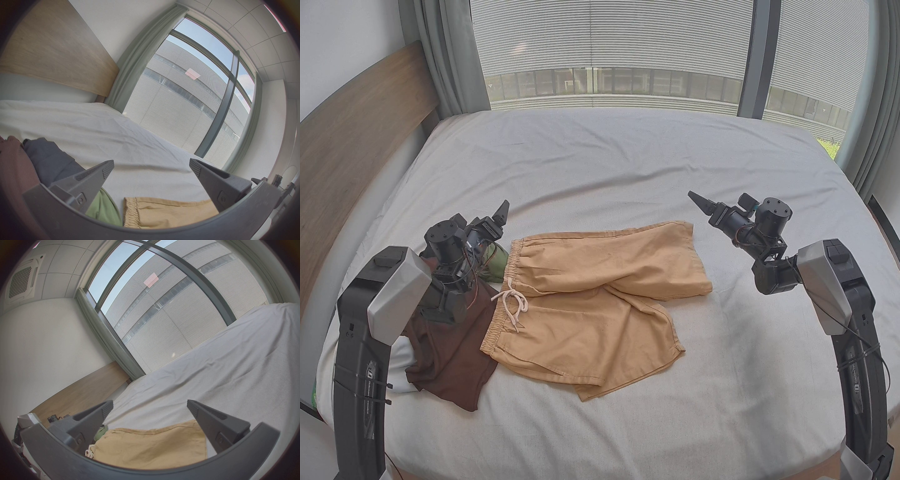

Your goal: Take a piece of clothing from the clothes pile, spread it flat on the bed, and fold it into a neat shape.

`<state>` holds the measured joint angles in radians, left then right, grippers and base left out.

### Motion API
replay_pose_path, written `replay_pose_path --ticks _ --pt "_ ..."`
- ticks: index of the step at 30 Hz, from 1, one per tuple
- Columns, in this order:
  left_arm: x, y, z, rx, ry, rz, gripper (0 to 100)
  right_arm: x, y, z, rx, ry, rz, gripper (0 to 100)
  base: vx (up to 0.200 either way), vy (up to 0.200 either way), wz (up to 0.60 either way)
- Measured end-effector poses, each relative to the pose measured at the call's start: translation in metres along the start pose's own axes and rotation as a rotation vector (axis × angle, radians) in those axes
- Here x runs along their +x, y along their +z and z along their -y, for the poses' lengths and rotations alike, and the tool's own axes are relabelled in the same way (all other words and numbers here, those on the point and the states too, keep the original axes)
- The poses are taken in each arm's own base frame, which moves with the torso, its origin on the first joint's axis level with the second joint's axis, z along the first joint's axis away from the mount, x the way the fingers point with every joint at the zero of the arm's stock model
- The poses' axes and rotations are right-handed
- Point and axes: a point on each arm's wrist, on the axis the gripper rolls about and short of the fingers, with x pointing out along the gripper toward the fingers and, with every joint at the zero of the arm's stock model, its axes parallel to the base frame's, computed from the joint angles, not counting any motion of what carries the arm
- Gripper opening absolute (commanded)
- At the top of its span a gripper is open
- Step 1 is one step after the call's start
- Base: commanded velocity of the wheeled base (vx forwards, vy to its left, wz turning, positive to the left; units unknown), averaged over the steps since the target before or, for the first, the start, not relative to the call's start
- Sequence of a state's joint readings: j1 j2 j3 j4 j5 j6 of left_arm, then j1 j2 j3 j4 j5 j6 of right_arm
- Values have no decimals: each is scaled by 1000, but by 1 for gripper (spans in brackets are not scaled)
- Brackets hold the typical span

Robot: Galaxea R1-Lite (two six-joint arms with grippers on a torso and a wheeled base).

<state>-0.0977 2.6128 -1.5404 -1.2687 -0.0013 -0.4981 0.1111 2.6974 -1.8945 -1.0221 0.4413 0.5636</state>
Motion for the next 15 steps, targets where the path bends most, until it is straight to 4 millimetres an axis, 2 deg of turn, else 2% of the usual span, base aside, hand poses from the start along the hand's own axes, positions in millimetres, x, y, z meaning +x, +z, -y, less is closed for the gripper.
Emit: replay_pose_path --ticks 3,9,15 --pt "0 2 3 -2 -2 16 100 -3 -2 -1 1 -17 -7 100 0 0 0" --pt "-11 1 4 -4 -2 3 100 -17 -18 -7 4 -52 -61 100 0 0 0" --pt "-34 1 5 -4 -20 -54 100 -44 -45 -30 22 -71 -158 100 0 0 0"
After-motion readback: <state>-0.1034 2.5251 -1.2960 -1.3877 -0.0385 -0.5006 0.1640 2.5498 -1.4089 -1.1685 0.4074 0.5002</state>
